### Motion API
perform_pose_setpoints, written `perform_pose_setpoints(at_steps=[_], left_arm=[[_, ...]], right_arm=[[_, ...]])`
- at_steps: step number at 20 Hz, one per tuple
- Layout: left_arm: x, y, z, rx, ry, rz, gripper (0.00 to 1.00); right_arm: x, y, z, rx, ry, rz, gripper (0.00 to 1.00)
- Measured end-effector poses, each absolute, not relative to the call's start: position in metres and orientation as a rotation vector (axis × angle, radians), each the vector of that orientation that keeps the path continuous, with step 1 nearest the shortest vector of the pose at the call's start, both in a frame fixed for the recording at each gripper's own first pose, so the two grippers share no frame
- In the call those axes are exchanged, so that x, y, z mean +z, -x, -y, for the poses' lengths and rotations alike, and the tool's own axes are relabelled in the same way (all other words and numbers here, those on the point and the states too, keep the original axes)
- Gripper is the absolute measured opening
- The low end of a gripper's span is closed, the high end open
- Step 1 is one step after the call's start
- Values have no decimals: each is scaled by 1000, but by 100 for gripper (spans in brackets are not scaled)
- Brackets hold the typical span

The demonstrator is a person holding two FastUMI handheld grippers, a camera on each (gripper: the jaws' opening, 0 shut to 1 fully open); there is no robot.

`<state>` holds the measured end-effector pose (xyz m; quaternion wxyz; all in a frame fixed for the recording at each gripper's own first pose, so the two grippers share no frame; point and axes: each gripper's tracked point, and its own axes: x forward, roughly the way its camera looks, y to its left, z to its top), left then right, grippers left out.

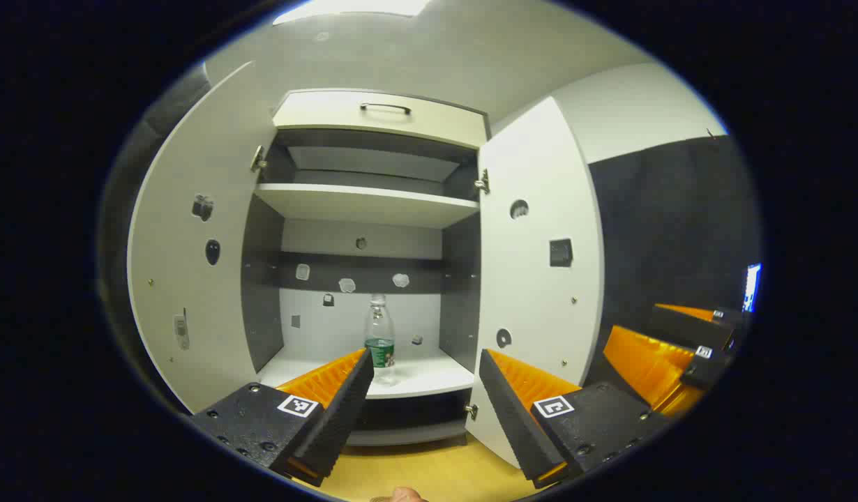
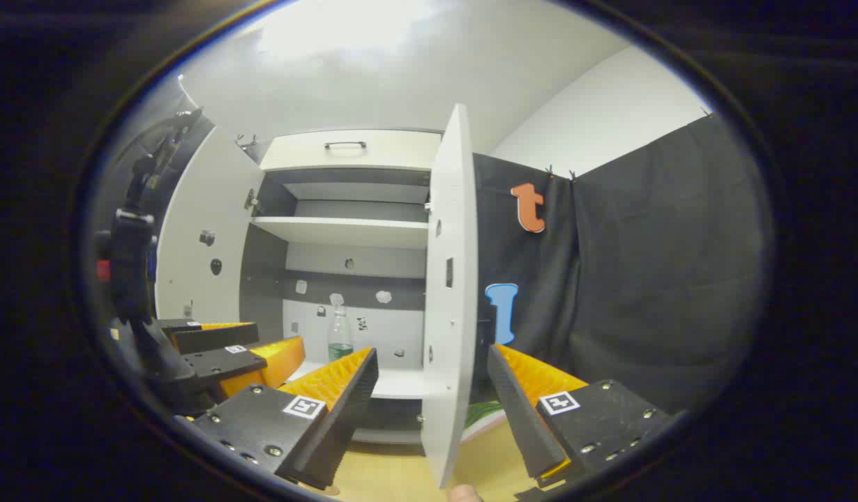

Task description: Grasp the bottle in the cabinet with the left hand and place it on the coaster, then close the right door with the right hand and the left door with the left hand.

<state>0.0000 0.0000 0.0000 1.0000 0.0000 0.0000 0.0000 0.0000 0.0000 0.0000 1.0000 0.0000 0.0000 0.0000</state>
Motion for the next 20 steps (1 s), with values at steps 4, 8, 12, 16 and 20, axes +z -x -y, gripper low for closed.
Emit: perform_pose_setpoints(at_steps=[4, 8, 12, 16, 20], left_arm=[[5, 1, -26, 58, -29, -8, 96], [8, 0, -30, 76, -1, -4, 96], [9, -7, -34, 81, -5, 3, 96], [4, -36, -42, 78, 3, -6, 96], [-7, -92, -59, 97, -6, -19, 96]], right_arm=[[-9, -14, -10, 7, -17, -40, 93], [-1, -12, -7, 33, -33, -33, 96], [-3, -17, -15, 39, -8, -26, 96], [1, -19, -14, 38, 1, -30, 96], [4, -17, -12, 2, 2, -25, 96]])
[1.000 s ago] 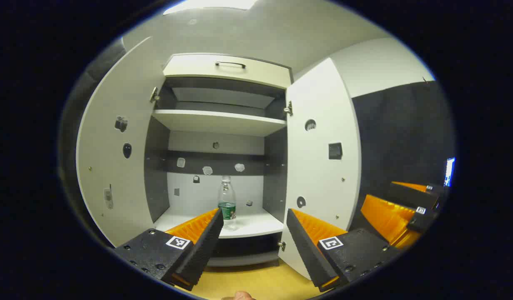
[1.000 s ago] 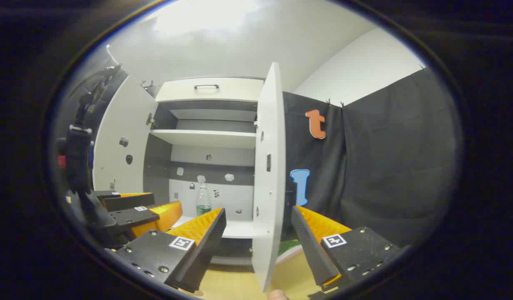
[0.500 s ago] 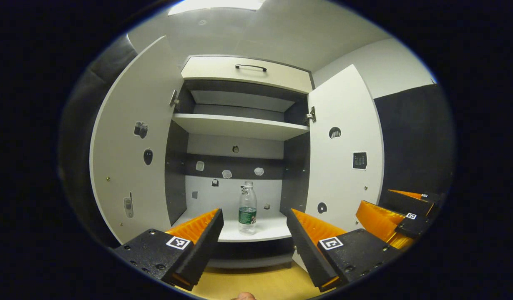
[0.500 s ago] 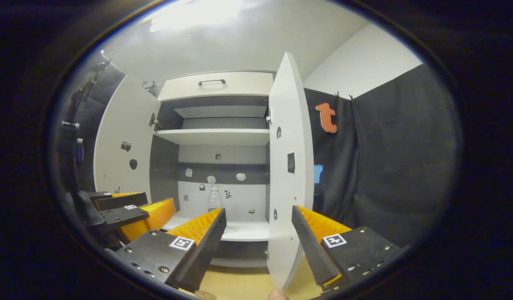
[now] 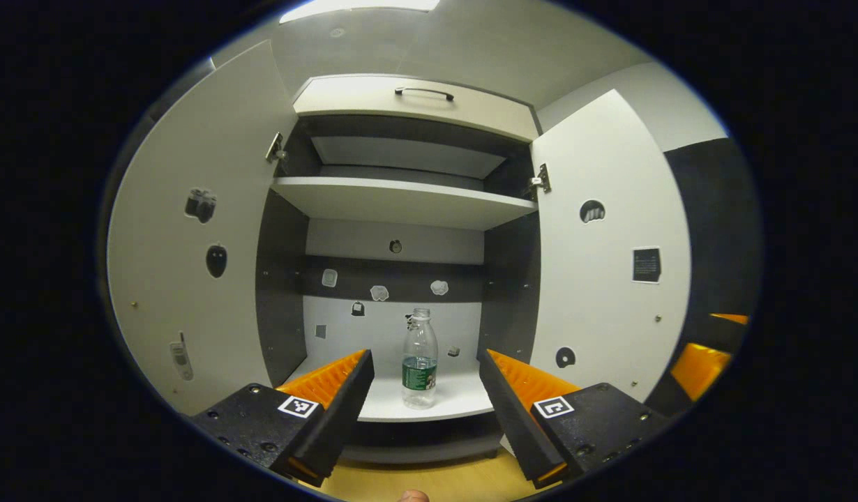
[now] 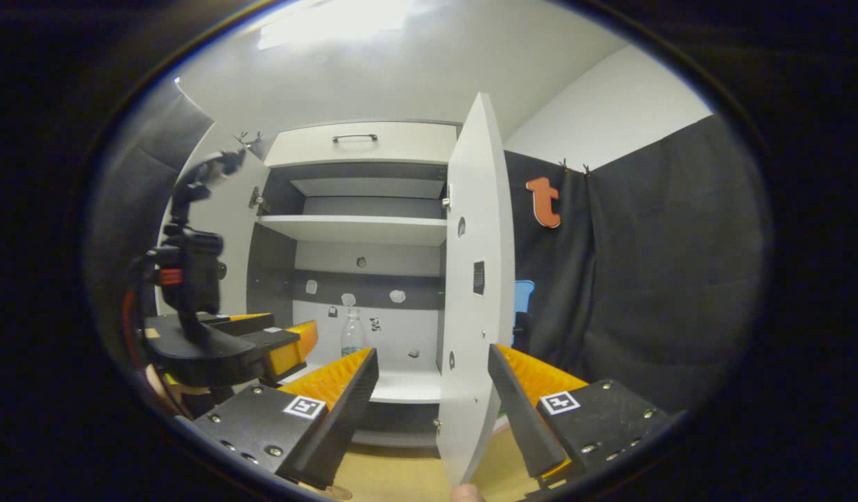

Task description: Grasp the bottle in the cabinet with the left hand and place it on the coaster, then close the right door with the right hand and the left door with the left hand.

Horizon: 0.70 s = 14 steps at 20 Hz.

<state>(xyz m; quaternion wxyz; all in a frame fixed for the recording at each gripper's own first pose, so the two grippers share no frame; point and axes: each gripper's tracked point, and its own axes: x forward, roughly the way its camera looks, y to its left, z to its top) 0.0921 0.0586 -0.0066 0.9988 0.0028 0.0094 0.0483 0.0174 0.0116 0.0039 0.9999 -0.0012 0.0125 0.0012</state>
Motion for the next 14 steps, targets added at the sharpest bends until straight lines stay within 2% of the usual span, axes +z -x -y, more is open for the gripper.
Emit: perform_pose_setpoints(at_steps=[2, 3, 9, 14], left_arm=[[-14, -124, -67, 110, -10, -34, 96], [-18, -141, -70, 113, -9, -40, 96], [-47, -223, -79, 120, -7, -106, 96], [-70, -270, -94, 150, -3, -165, 96]], right_arm=[[9, -16, -10, -35, 8, -21, 93], [13, -12, -10, -58, 13, -19, 96], [22, -2, -3, -210, 28, -15, 96], [17, -4, 3, -291, 22, -21, 96]])
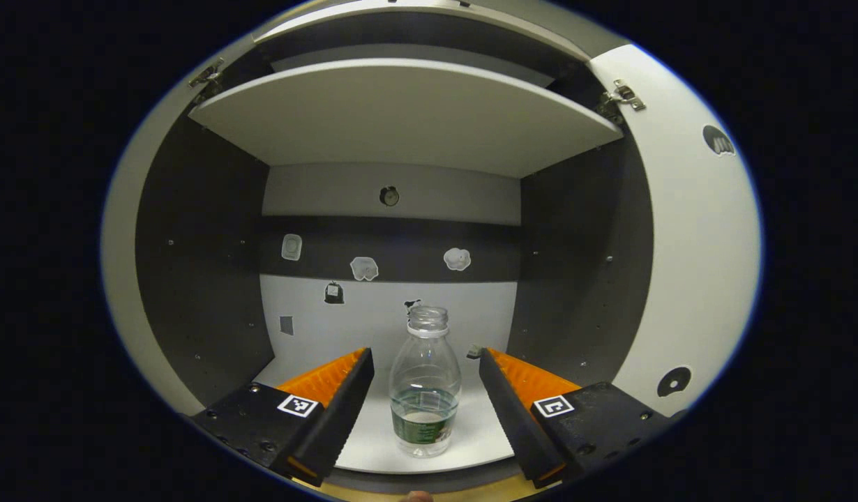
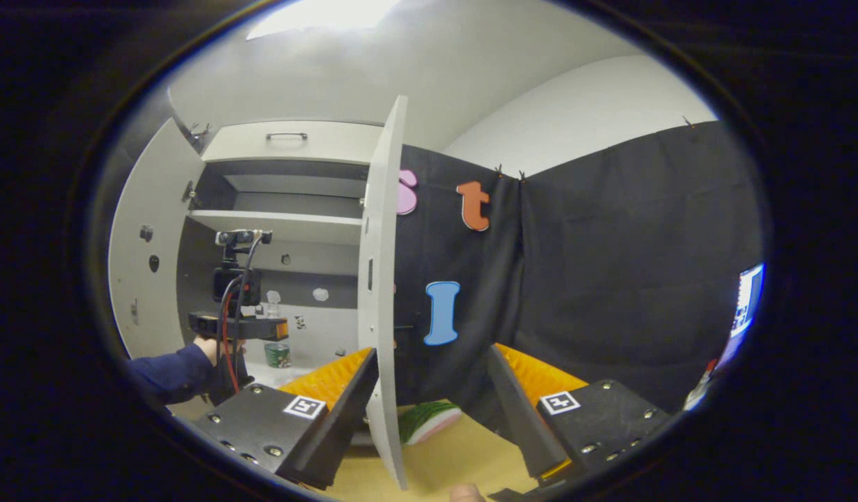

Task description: Grasp the bottle in the cabinet with the left hand and place it on the coaster, then close the right door with the right hand and the left door with the left hand.

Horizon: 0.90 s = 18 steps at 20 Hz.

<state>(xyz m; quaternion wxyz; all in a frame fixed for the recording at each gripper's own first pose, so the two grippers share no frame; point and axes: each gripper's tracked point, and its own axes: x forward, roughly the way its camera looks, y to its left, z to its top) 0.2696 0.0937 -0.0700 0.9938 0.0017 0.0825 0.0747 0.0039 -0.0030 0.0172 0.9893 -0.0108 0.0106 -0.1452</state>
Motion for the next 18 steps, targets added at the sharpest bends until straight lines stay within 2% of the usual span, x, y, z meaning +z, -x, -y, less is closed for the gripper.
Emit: perform_pose_setpoints(at_steps=[4, 5, 7, 8, 11, 14, 15, 16, 18], left_arm=[[-88, -285, -100, 154, -9, -214, 94], [-85, -291, -103, 156, -14, -202, 80], [-86, -290, -103, 146, -17, -207, 75], [-85, -288, -103, 141, -16, -206, 74], [-77, -278, -94, 90, 2, -197, 72], [-62, -248, -78, 14, 7, -167, 72], [-59, -235, -72, -11, 10, -160, 72], [-57, -222, -68, -33, 17, -157, 73], [-57, -195, -64, -63, 33, -158, 71]], right_arm=[[13, -5, 5, -315, 19, -32, 99], [12, -8, 7, -314, 17, -36, 96], [7, -11, 10, -317, 18, -39, 99], [8, -11, 10, -314, 20, -39, 96], [7, -12, 9, -303, 21, -34, 96], [4, -13, 11, -286, 17, -33, 96], [4, -15, 12, -278, 14, -33, 93], [4, -15, 13, -271, 11, -33, 96], [3, -17, 16, -256, 7, -30, 96]])
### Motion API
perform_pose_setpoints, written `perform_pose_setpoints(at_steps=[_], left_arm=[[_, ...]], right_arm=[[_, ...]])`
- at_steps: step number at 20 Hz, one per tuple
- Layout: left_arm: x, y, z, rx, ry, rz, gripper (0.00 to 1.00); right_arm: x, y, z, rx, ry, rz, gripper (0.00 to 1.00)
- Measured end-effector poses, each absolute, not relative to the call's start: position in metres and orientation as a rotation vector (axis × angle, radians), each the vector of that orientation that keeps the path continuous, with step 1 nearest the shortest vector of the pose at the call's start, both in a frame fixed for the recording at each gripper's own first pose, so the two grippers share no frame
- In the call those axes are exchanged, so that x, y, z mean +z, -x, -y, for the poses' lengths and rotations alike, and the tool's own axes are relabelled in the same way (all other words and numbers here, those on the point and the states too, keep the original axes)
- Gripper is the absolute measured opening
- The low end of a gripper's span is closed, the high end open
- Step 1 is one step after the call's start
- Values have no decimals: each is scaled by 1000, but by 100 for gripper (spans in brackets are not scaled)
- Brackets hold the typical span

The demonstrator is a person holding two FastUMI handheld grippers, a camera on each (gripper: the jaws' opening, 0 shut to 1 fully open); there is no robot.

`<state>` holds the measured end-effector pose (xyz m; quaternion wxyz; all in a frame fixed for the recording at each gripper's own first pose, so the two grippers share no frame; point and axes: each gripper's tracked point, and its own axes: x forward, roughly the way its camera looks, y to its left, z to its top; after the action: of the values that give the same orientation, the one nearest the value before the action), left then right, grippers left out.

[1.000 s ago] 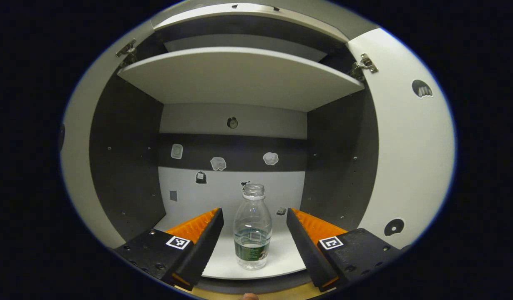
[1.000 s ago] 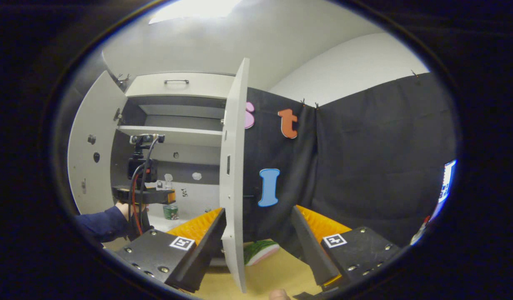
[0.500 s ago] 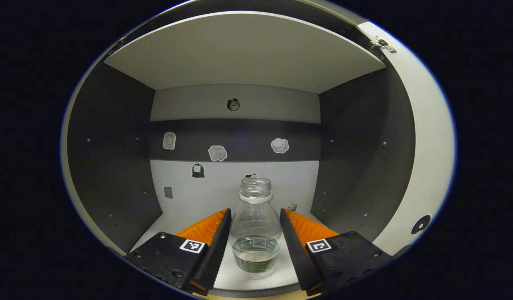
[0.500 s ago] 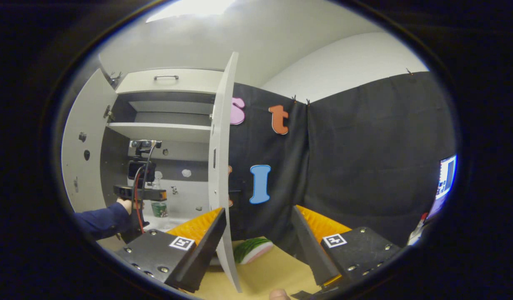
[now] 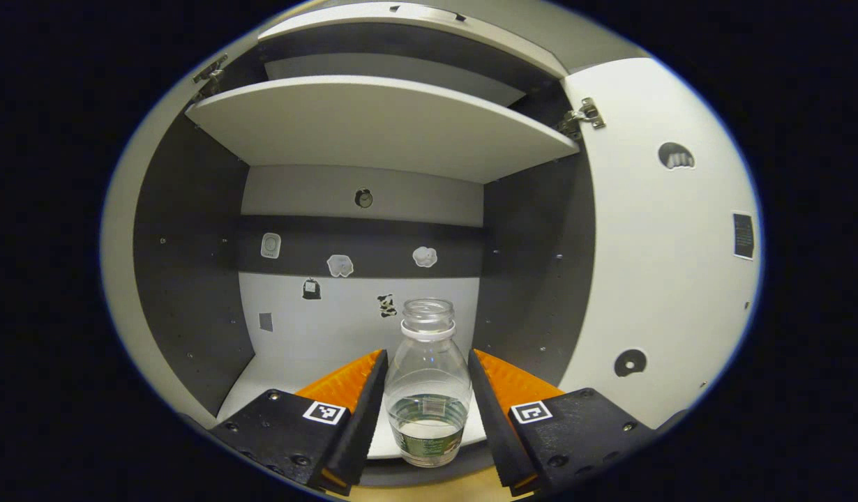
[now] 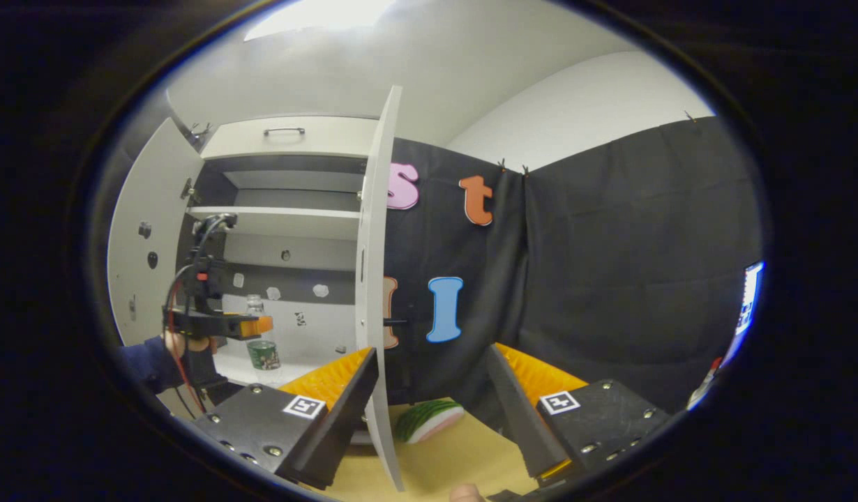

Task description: Grasp the bottle in the cabinet with the left hand and place it on the coaster, then close the right door with the right hand and the left door with the left hand.

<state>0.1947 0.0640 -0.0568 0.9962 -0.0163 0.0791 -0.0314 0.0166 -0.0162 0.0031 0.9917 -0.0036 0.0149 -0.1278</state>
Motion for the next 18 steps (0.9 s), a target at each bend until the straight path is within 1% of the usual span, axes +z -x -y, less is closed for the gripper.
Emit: perform_pose_setpoints(at_steps=[2, 3, 4, 5, 6, 8, 9, 10, 11, 12, 16, 17, 18], left_arm=[[-72, -168, -68, -60, 32, -196, 70], [-80, -156, -67, -62, 41, -212, 72], [-89, -144, -69, -63, 55, -231, 72], [-102, -132, -71, -62, 66, -253, 71], [-117, -120, -75, -53, 72, -281, 71], [-153, -96, -82, -31, 85, -360, 71], [-170, -85, -87, -18, 93, -389, 73], [-186, -76, -91, -7, 99, -415, 72], [-203, -67, -95, 0, 109, -438, 72], [-219, -59, -96, 5, 127, -463, 72], [-276, -35, -109, 40, 185, -522, 72], [-288, -30, -110, 42, 191, -533, 75], [-297, -27, -112, 43, 190, -538, 72]], right_arm=[[4, -20, 16, -245, 10, -33, 96], [5, -22, 15, -239, 13, -31, 96], [7, -22, 14, -234, 15, -29, 96], [8, -22, 14, -230, 20, -27, 93], [9, -22, 14, -224, 25, -27, 96], [9, -18, 13, -220, 35, -24, 96], [8, -14, 14, -218, 37, -24, 96], [9, -12, 14, -216, 37, -26, 99], [8, -9, 16, -216, 35, -28, 99], [9, -7, 16, -215, 33, -28, 96], [13, -1, 17, -217, 40, -29, 96], [13, 0, 17, -218, 47, -30, 96], [13, 1, 18, -220, 53, -32, 96]])
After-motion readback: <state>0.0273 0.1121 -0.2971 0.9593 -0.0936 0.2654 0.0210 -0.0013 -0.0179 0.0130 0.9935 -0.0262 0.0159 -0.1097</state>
